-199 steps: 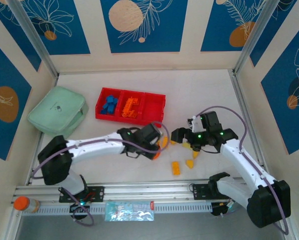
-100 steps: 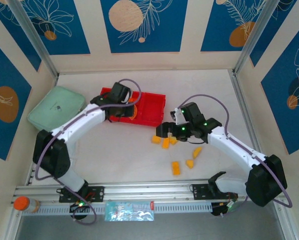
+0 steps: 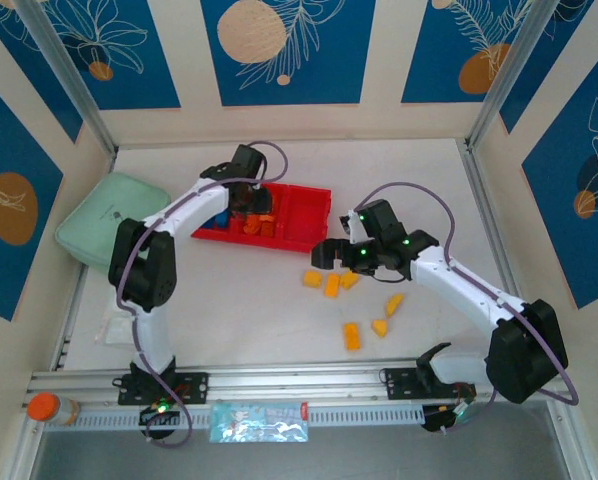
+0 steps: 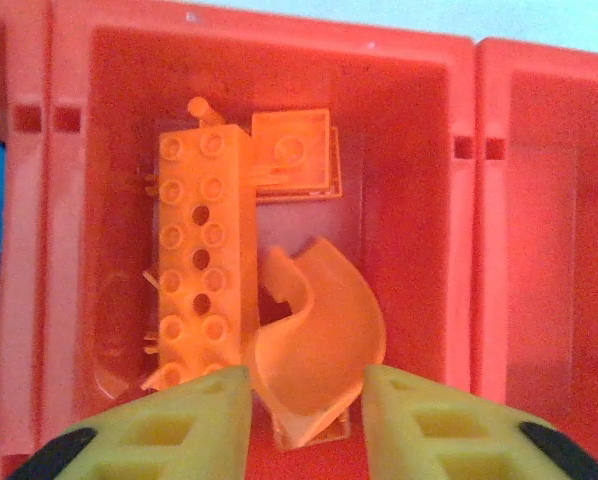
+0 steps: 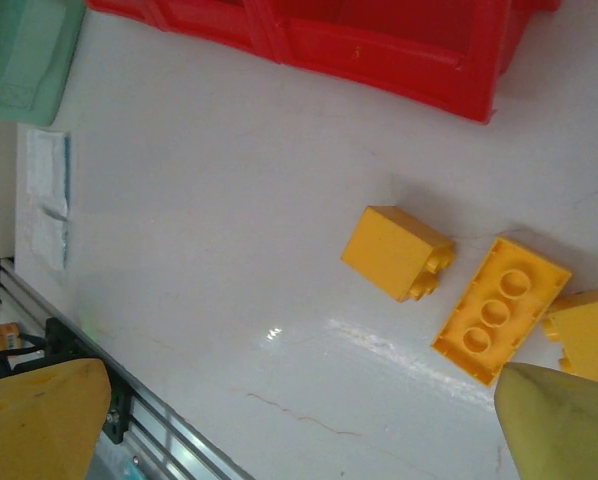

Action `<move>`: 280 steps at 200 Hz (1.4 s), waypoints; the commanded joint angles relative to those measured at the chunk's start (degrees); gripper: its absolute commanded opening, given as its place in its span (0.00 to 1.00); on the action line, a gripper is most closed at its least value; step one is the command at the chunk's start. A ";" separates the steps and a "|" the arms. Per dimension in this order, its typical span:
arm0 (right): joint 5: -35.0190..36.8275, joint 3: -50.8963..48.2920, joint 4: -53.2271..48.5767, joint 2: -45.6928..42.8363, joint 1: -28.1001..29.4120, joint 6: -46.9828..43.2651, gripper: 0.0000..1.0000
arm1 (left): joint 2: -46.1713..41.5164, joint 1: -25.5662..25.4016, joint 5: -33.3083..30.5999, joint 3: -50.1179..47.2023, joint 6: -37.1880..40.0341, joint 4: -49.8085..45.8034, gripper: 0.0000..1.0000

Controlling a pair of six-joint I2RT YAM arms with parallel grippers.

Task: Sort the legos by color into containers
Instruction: Place the lego in the container, then pick up the lego from the center of the table.

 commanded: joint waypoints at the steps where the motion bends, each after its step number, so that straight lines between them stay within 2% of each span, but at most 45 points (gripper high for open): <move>1: 2.44 2.91 -3.17 1.49 0.49 -2.84 0.99 | -2.11 0.27 -0.98 1.66 1.50 -2.60 0.38; 20: 3.84 4.61 -5.08 2.63 1.40 -4.85 0.99 | -6.28 0.15 -0.05 -1.60 1.36 -1.88 0.38; 73: 7.59 9.24 -8.09 7.84 4.85 -8.63 0.99 | -20.83 -0.99 6.40 -16.92 -0.98 3.37 0.52; 91: 9.54 10.76 -8.73 10.13 6.56 -9.90 0.99 | -25.10 -2.38 8.45 -21.34 -0.97 3.38 0.60; 116: 11.29 12.81 -9.36 13.43 8.67 -11.34 1.00 | -31.57 -4.93 7.54 -28.19 -2.31 3.83 0.70; 155: 13.76 15.36 -10.33 18.58 11.66 -13.41 0.92 | -41.16 -8.54 7.30 -38.94 -6.79 6.81 0.89; 182: 16.14 16.55 -10.31 22.04 13.26 -14.87 0.88 | -46.40 -9.20 6.46 -44.60 -10.28 7.86 1.00; 228: 22.67 18.20 -9.69 26.62 15.02 -16.74 0.86 | -50.73 -9.25 3.86 -48.91 -13.57 8.31 0.99; 280: 23.10 18.32 -8.55 30.56 17.38 -19.21 0.85 | -51.05 -9.25 2.26 -50.10 -14.82 8.69 0.99</move>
